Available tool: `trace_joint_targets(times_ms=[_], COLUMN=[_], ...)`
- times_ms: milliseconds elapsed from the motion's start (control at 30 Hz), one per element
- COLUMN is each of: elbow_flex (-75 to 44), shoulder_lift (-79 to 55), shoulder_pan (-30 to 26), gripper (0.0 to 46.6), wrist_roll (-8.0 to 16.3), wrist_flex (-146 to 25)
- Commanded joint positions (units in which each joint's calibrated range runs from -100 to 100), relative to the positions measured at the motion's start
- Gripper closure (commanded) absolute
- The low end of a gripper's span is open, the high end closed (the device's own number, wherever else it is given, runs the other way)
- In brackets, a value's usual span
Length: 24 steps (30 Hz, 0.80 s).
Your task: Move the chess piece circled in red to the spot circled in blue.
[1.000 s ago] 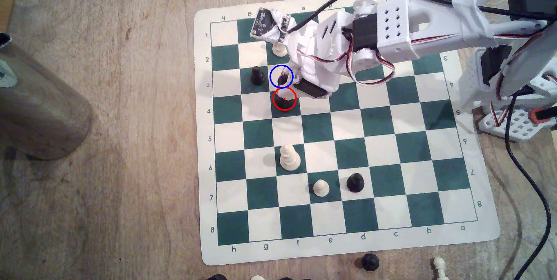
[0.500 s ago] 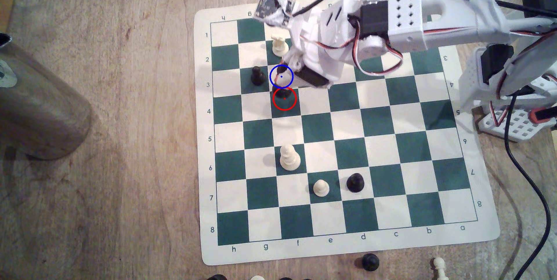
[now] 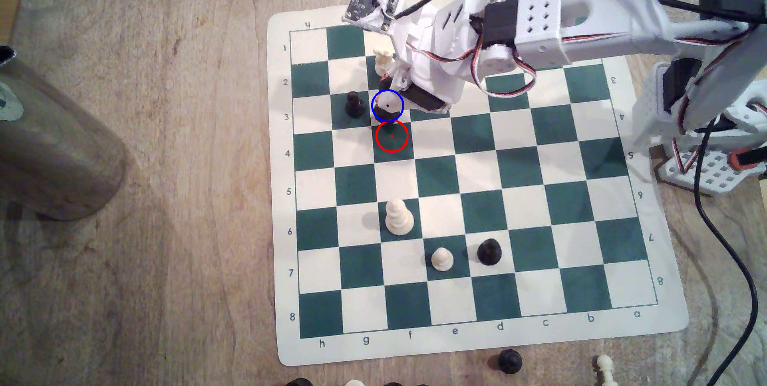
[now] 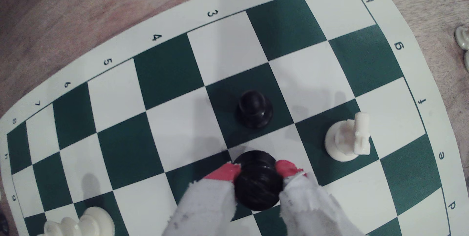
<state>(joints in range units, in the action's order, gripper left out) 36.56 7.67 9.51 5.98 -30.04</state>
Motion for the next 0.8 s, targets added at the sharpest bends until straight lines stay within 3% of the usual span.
trace_joint_targets(times_ms=[0, 767], elbow_flex=[-5.6, -6.3], shoulder_lift=[0.3, -2.1], shoulder_pan=[0.2, 1.2], gripper=[46.4, 46.4], wrist_roll=[-0.5, -1.5], wrist_flex=[1.0, 2.8])
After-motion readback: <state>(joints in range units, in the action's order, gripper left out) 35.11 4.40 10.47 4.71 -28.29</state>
